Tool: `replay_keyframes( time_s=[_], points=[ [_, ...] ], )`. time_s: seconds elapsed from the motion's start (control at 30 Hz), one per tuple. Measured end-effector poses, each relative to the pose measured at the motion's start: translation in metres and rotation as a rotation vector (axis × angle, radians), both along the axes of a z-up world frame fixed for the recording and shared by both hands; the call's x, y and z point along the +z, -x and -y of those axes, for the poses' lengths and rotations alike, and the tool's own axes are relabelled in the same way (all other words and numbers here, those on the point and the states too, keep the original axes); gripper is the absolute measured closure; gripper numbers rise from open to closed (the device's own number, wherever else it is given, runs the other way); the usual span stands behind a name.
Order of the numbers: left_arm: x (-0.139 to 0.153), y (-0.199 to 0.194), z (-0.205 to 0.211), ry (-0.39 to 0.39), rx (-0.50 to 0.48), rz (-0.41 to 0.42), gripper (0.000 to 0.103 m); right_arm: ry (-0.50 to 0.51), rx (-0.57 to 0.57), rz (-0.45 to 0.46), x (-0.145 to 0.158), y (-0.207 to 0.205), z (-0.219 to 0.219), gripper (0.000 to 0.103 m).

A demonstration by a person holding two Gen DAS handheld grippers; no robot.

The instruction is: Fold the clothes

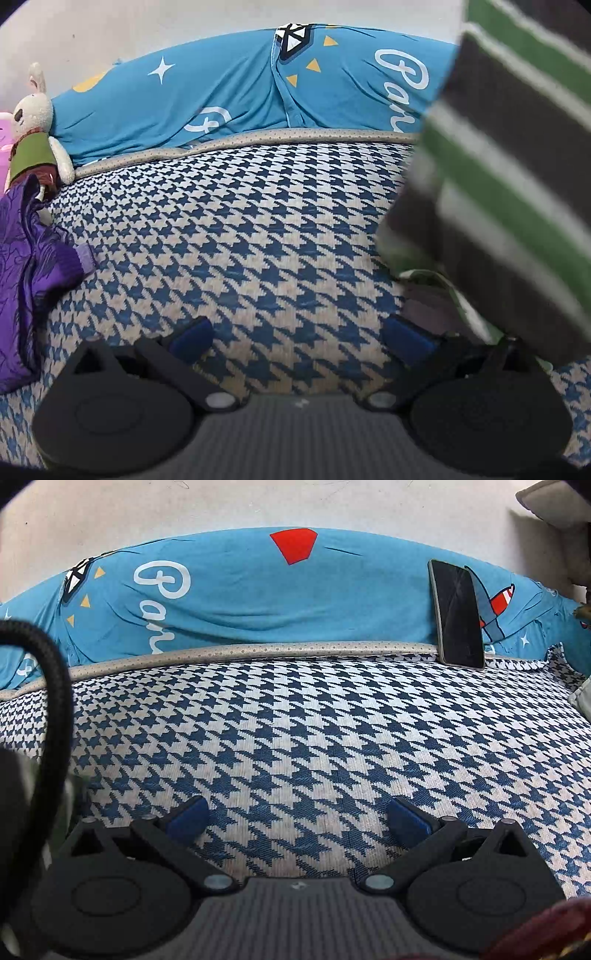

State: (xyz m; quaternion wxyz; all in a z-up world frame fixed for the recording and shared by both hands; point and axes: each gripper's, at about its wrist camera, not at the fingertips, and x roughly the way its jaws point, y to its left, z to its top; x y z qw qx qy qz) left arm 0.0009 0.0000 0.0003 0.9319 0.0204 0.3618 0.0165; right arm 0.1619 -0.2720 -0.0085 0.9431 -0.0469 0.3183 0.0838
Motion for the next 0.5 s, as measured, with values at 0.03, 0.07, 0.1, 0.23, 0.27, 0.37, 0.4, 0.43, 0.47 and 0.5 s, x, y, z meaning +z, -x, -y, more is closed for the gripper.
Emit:
replay_keyframes(
  time_s=[0.03,0.07,0.1,0.23,0.27,0.37,0.4,0.43,0.47,0.5],
  points=[
    [0.0004,-0.0012,0.0001,0.0,0.002,-0.004,0.0,0.001,0.0,-0.001,0.0,0.0,0.0,0.0],
    [0.0007,-0.0024,0.0001,0.0,0.005,-0.009,0.0,0.001,0.0,-0.002,0.0001,0.0,-0.0001,0.0],
    [0.0011,-0.0036,0.0002,0.001,0.007,-0.013,0.0,0.001,0.0,-0.002,0.0001,0.0,-0.0001,0.0],
    [0.0026,-0.0083,0.0004,0.001,0.016,-0.031,0.0,0.0,0.0,0.0,0.0003,0.0002,-0.0001,0.0],
    [0.0034,-0.0039,0.0029,-0.003,0.016,-0.022,0.0,0.0,0.0,0.0,0.0003,0.0002,-0.0001,0.0],
    [0.0038,0.0004,0.0015,0.001,0.01,-0.023,0.0,0.0,0.0,0.0,0.0004,0.0002,-0.0001,0.0],
    [0.0034,0.0002,0.001,0.004,0.011,-0.024,0.0,0.0,0.0,0.0,0.0004,0.0003,-0.0001,0.0],
    [0.0036,0.0002,0.0029,0.003,0.013,-0.025,0.0,0.0,0.0,0.0,0.0004,0.0003,0.0,0.0],
    [0.0037,0.0005,0.0023,0.003,0.014,-0.024,0.0,0.0,0.0,0.0,0.0003,0.0003,0.0,0.0],
    [0.0039,0.0012,0.0021,0.003,0.015,-0.023,0.0,0.0,0.0,0.0,0.0003,0.0004,0.0001,0.0]
  ],
)
